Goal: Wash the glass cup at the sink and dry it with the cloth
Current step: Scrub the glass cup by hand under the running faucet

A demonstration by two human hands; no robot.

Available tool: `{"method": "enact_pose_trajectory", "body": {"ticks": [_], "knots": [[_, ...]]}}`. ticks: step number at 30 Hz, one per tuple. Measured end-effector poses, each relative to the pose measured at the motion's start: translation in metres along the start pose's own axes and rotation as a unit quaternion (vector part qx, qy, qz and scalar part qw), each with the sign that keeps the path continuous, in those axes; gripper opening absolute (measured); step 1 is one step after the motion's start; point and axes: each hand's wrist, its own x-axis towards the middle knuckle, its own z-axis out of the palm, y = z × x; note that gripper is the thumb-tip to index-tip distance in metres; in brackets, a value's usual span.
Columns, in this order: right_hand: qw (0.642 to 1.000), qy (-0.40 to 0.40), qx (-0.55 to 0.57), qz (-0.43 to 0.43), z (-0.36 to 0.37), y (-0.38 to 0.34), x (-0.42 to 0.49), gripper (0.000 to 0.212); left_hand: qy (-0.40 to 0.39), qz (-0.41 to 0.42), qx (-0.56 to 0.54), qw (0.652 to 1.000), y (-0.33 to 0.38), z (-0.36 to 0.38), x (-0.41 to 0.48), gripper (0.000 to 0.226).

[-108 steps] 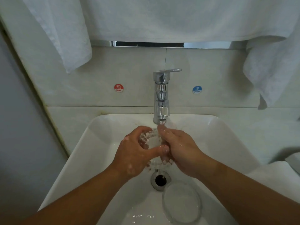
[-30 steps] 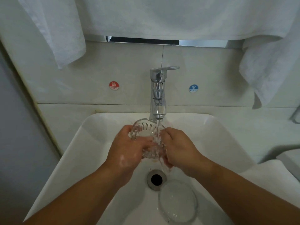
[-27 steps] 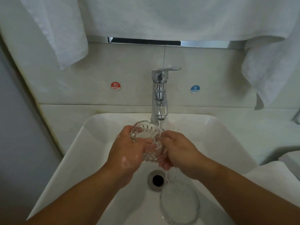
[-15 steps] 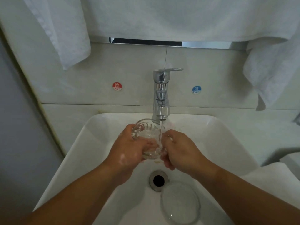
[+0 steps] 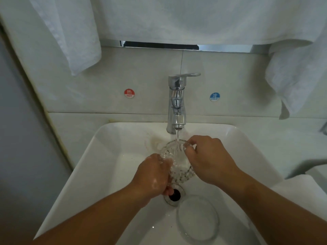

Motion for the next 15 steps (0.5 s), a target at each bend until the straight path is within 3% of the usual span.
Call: {"method": "enact_pose_trajectory", "body": {"ticks": [2, 6, 10, 13, 15], "knots": [[1.000, 0.014, 0.008, -0.001, 0.000, 0.001, 0.000, 0.029, 0.021, 0.020, -0.017, 0.999, -0.001, 0.003, 0.002, 0.025], [0.999, 0.026, 0.030, 0.006, 0.003, 0.003, 0.000, 0.030, -0.010, 0.024, -0.095, 0.995, 0.001, 0.003, 0.000, 0.043], [0.992, 0.002, 0.121, 0.039, 0.007, 0.004, 0.002, 0.022, 0.005, 0.027, -0.198, 0.980, 0.004, -0.003, 0.005, 0.042], [0.960, -0.084, 0.256, 0.072, 0.007, 0.002, -0.001, 0.006, 0.031, 0.039, -0.242, 0.969, 0.007, -0.008, 0.007, 0.042], [0.930, -0.145, 0.328, 0.087, 0.010, -0.006, -0.006, 0.011, 0.034, 0.043, -0.273, 0.960, 0.009, -0.010, 0.005, 0.042]]}}
